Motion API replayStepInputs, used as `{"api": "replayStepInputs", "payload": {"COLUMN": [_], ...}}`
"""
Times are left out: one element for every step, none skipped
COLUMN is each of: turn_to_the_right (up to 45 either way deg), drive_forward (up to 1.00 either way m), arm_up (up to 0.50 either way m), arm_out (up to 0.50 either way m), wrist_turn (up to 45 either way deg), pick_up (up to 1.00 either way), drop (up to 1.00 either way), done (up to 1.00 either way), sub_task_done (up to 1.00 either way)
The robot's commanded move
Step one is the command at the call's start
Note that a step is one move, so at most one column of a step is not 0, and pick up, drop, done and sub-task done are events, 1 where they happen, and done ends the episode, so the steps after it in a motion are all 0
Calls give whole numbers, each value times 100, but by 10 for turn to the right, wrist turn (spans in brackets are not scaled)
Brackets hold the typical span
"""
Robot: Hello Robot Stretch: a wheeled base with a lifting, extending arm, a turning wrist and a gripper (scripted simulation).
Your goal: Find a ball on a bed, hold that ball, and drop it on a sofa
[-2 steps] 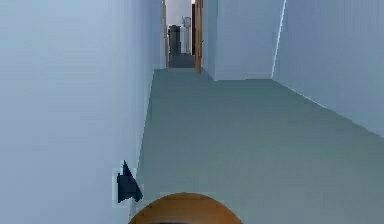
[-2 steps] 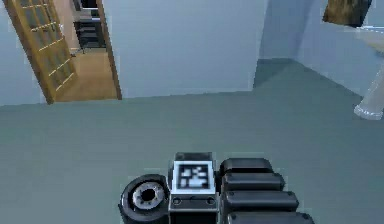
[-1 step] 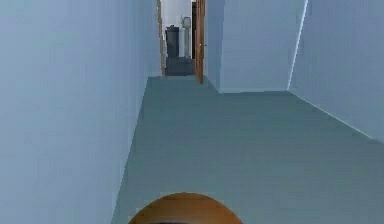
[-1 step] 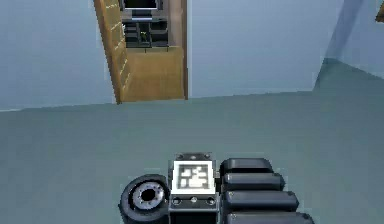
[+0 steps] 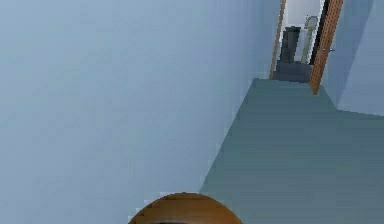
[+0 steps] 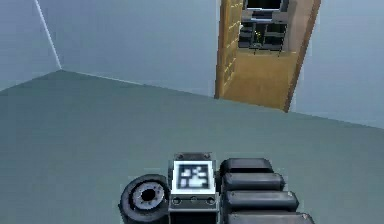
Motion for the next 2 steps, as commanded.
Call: {"api": "replayStepInputs", "payload": {"turn_to_the_right": [0, 270], "drive_forward": [5, 0], "arm_up": [0, 0], "arm_out": [0, 0], "wrist_turn": [0, 0], "pick_up": [0, 0], "drop": [0, 0], "done": [0, 0], "sub_task_done": [0, 0]}}
